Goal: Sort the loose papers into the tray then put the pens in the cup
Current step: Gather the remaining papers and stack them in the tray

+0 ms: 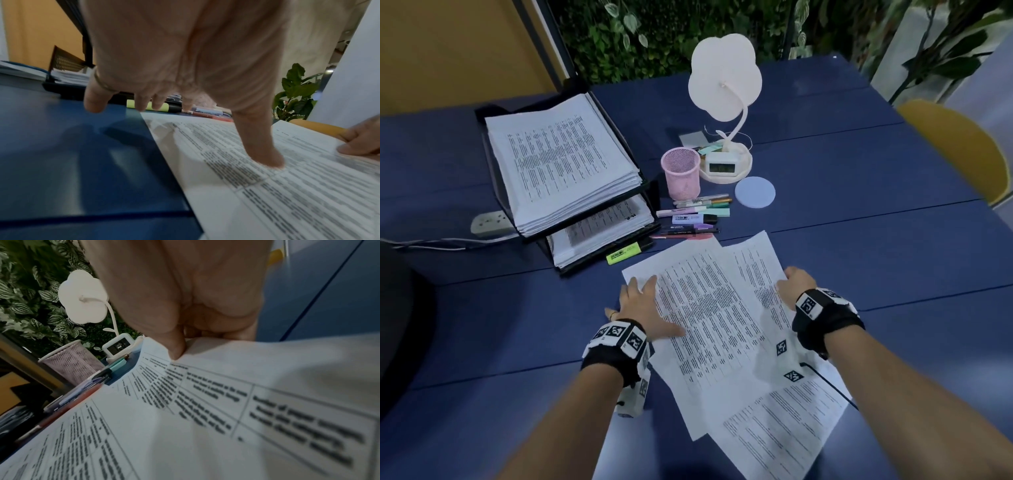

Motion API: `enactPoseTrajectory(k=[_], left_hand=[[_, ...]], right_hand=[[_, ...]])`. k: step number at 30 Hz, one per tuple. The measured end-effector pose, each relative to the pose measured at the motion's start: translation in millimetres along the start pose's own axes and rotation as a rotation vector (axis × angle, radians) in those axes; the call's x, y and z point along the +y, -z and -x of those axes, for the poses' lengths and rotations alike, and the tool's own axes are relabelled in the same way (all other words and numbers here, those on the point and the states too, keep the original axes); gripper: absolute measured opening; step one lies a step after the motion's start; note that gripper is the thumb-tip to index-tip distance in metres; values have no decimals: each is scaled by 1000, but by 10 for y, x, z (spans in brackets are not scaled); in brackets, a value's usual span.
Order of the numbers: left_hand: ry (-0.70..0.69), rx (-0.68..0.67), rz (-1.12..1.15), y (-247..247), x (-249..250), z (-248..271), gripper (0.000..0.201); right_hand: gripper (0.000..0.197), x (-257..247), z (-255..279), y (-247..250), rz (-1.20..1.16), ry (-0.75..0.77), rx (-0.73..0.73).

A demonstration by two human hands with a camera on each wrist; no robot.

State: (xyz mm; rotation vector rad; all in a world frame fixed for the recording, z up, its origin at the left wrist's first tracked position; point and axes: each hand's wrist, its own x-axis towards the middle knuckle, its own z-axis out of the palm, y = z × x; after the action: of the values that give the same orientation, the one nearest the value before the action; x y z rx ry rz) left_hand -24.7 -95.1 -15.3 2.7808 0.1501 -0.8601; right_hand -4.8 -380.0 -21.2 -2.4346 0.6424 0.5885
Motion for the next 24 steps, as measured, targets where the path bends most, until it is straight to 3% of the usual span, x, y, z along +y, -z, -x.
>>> enactPoseTrajectory(k=[3, 7, 14, 17, 24], left_hand=[[-49, -125, -189, -86, -53, 31, 137], [-106, -80, -266, -208, -82, 28, 141], [-265, -36, -130, -233, -154, 52, 136], [-240, -38, -206, -224, -233, 56, 140], [-143, 52, -246, -95, -350, -32, 136]], right_hand=[[35, -106, 20, -38, -53, 28, -62], [68, -243, 86, -124, 0, 93, -129], [55, -372, 97, -84, 63, 111, -149], [60, -322, 40, 0, 84, 81, -133], [47, -209, 19, 142, 169, 56, -148]])
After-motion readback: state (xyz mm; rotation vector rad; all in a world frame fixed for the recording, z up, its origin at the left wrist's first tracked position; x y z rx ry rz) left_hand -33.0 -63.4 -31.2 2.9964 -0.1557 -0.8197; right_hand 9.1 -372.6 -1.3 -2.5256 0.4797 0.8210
